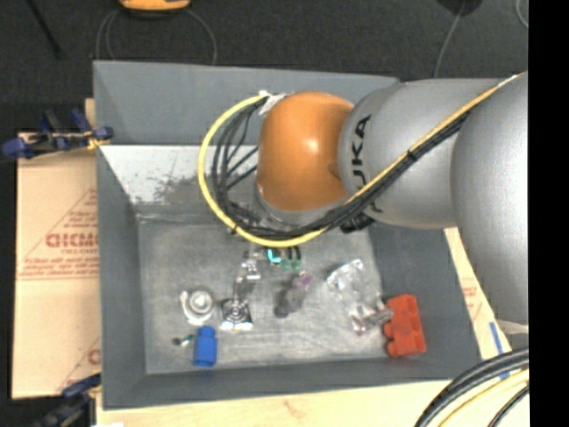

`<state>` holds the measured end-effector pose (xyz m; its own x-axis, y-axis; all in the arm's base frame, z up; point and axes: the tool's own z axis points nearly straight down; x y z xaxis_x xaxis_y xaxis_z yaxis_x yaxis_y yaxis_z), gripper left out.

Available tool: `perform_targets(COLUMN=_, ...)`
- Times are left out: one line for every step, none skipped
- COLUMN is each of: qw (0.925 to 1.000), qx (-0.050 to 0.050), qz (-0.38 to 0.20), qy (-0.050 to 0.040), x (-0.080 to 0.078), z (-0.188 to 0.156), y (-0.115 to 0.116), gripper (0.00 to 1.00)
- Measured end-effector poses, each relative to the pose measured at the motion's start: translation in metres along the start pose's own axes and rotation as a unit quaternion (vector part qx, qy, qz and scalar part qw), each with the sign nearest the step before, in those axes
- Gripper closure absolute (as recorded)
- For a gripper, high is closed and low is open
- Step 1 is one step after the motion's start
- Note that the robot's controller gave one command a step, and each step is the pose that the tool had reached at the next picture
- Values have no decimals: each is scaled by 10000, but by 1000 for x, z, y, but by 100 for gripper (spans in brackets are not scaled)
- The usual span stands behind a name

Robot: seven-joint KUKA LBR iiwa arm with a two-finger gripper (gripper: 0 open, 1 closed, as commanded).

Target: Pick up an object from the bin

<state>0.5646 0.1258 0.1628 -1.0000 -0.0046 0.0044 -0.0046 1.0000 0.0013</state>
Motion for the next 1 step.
perform_targets(qw=9989, qx=14, qz=-474, qy=-9, x=68, z=85, y=-28, gripper=0)
